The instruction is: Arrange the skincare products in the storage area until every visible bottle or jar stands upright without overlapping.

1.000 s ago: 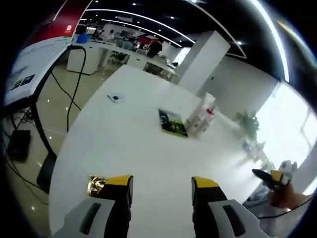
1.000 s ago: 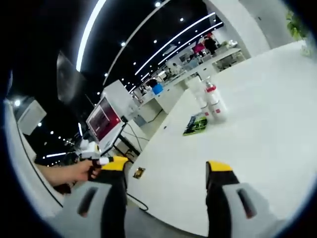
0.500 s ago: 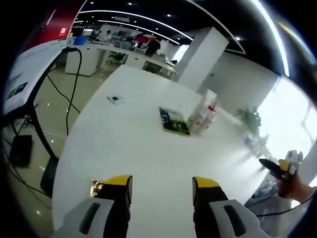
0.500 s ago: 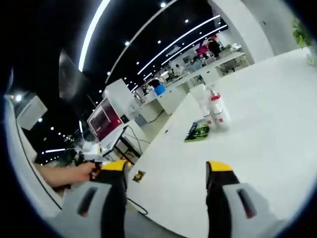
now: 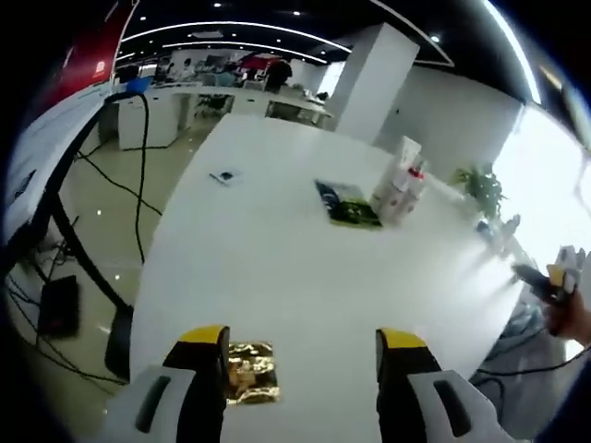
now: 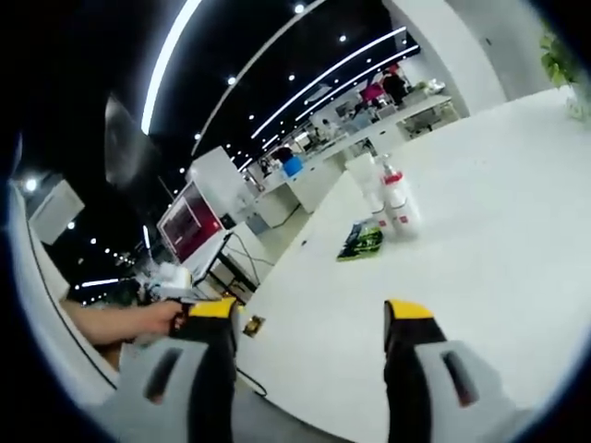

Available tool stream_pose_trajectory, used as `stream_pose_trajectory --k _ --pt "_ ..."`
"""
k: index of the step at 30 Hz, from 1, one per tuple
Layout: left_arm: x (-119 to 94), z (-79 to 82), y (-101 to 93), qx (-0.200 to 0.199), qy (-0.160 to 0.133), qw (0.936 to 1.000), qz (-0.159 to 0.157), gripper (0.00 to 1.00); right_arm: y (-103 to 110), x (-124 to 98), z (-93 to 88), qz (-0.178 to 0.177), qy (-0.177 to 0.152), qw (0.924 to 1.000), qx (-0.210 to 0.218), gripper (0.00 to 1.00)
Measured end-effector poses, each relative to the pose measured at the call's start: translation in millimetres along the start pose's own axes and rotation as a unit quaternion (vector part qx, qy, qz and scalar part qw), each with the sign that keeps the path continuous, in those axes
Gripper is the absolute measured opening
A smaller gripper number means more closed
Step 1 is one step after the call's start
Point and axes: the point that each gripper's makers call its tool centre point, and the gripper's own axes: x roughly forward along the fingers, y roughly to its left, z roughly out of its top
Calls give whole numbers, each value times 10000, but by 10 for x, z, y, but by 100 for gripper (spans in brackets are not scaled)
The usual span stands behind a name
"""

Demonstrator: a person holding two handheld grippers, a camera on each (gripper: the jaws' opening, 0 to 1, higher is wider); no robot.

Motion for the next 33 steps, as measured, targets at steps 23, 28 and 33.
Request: stream_pose_trajectory --k 23,28,33 --pt "293 -237 469 1942 1414 9697 433 75 -84 64 -68 -81 172 9998 51 64" --pt "318 -248 548 1982 1574 9662 494 73 -96 77 -80 -79 196 9998 71 64" --pt "361 -266 544 2169 1658 9612 384 66 -112 81 -122 -81 270 9996 40 63"
